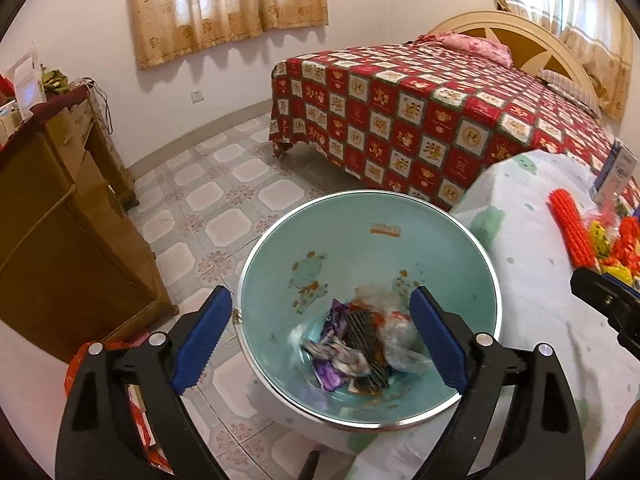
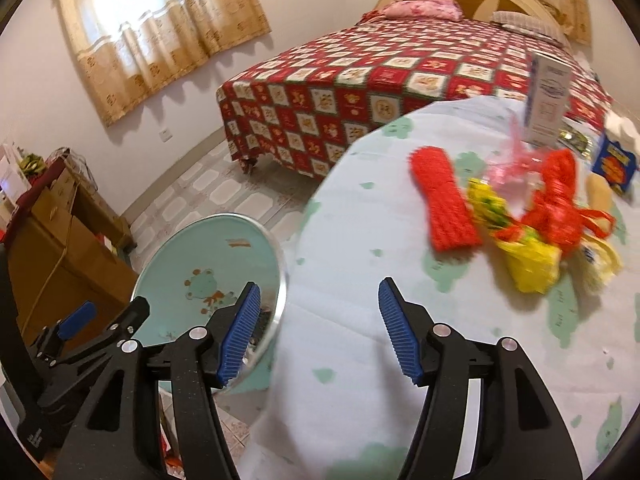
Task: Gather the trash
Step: 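Open the left tool to drop the cloth rag into the bin, then grasp the orange-red mesh net with the left tool while the right tool grasps the yellow sponge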
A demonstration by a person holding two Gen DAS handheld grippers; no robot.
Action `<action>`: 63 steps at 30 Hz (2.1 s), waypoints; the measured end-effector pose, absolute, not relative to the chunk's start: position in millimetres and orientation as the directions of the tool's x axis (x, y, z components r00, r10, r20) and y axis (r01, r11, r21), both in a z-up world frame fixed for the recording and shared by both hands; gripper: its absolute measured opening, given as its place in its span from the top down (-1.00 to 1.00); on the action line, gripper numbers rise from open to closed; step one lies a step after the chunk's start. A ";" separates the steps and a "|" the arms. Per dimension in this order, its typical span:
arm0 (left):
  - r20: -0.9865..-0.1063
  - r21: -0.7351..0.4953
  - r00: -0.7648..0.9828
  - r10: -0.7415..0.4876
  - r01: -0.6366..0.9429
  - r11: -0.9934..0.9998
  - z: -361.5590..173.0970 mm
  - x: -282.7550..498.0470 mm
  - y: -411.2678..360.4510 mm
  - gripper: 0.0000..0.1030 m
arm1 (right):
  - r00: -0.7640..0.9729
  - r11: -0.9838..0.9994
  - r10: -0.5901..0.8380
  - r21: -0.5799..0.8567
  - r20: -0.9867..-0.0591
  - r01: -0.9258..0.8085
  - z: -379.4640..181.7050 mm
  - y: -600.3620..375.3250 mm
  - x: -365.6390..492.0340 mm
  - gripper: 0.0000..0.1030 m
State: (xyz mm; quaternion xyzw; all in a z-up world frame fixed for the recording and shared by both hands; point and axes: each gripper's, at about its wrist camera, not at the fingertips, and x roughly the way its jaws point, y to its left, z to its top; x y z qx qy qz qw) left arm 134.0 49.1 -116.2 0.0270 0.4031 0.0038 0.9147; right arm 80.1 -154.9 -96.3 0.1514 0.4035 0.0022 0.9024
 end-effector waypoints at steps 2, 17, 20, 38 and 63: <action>-0.742 0.044 0.670 0.012 0.030 0.999 -116.2 128.8 42.4 -0.74 | 0.674 0.951 0.118 0.279 -0.729 0.136 -97.6 -165.1 72.7 -0.19; -0.765 0.035 0.638 -0.088 0.178 0.983 -116.1 102.2 -30.6 -0.78 | 0.693 0.909 -0.010 0.282 -0.721 0.307 -101.2 -273.4 6.1 -0.18; -0.767 0.027 0.633 -0.106 0.196 0.980 -115.9 102.0 -44.5 -0.78 | 0.692 0.894 -0.046 0.280 -0.720 0.351 -101.6 -300.6 -1.0 -0.18; -0.770 -0.008 0.622 -0.142 0.214 0.977 -119.4 160.4 -110.4 -0.76 | 0.647 0.819 -0.168 0.260 -0.744 0.511 -116.4 -426.7 42.7 0.13; -0.791 -0.091 0.549 -0.271 0.332 0.939 -153.7 230.5 -225.0 0.48 | 0.630 0.846 -0.147 0.234 -0.763 0.480 -147.6 -446.7 82.9 0.49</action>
